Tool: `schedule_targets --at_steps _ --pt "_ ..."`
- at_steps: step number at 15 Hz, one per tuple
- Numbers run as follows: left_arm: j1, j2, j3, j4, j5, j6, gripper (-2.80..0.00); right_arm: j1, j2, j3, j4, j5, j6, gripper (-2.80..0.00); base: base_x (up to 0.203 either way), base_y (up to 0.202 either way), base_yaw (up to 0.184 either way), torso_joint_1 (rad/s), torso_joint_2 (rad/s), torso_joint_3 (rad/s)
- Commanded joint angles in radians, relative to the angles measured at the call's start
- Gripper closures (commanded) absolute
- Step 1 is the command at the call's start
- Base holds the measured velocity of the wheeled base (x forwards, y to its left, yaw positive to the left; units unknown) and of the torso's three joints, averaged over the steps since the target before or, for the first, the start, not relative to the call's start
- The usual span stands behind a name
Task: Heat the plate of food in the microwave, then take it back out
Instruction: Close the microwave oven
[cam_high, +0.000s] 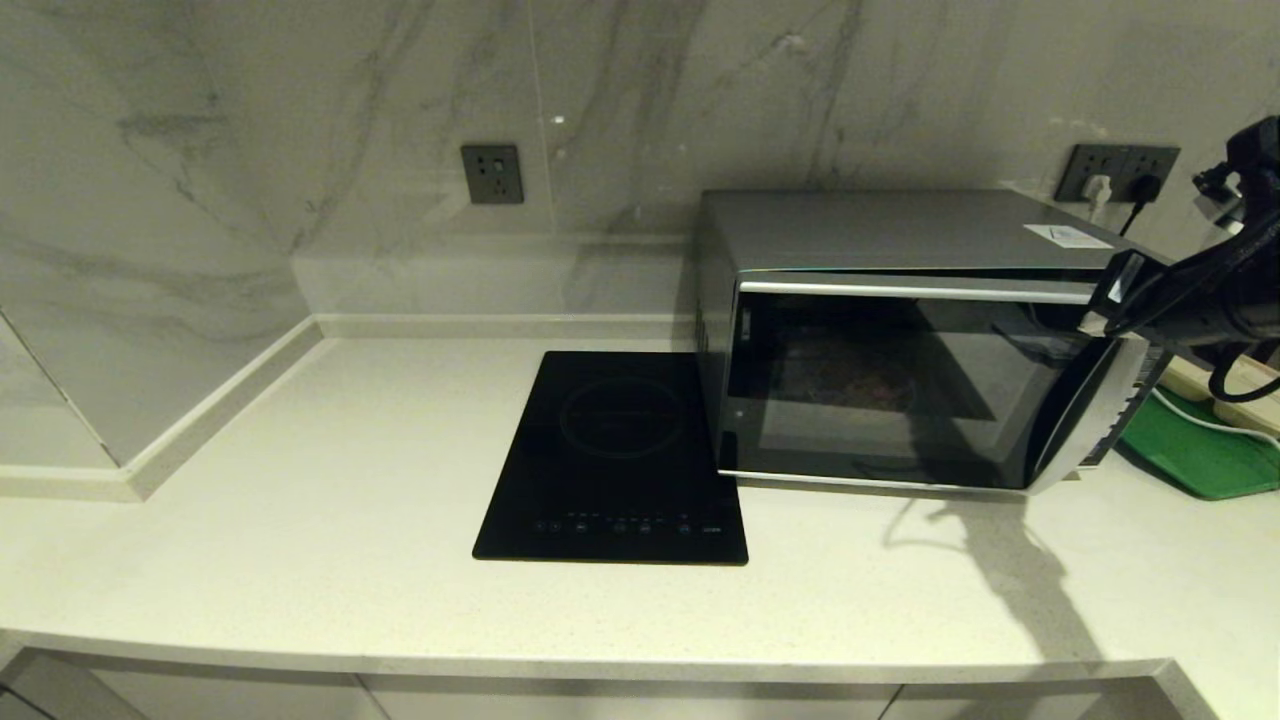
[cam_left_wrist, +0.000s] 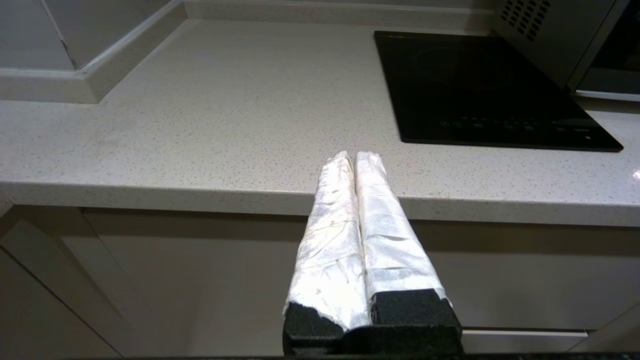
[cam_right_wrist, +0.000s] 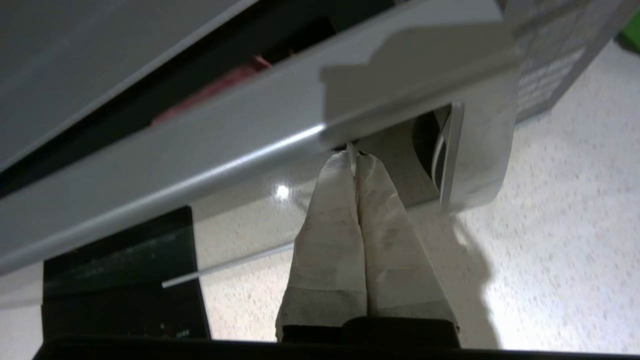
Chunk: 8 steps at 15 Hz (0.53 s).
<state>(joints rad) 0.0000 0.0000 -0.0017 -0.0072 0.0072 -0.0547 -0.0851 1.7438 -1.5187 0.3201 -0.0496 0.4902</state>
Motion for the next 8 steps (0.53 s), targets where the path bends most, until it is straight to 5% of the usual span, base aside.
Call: schedule_targets --at_steps 1,8 --pt "0.000 0.000 0.000 0.000 0.000 -0.001 0.00 -0.001 0.003 -0.003 -0.026 -0.001 -0.002 0.00 0.000 0.000 0.000 0.000 0.00 0.000" --pt "0.000 0.000 0.000 0.000 0.000 -0.001 0.00 -0.018 0.060 -0.020 -0.032 0.004 0.004 0.00 0.000 0.000 0.000 0.000 0.00 0.000"
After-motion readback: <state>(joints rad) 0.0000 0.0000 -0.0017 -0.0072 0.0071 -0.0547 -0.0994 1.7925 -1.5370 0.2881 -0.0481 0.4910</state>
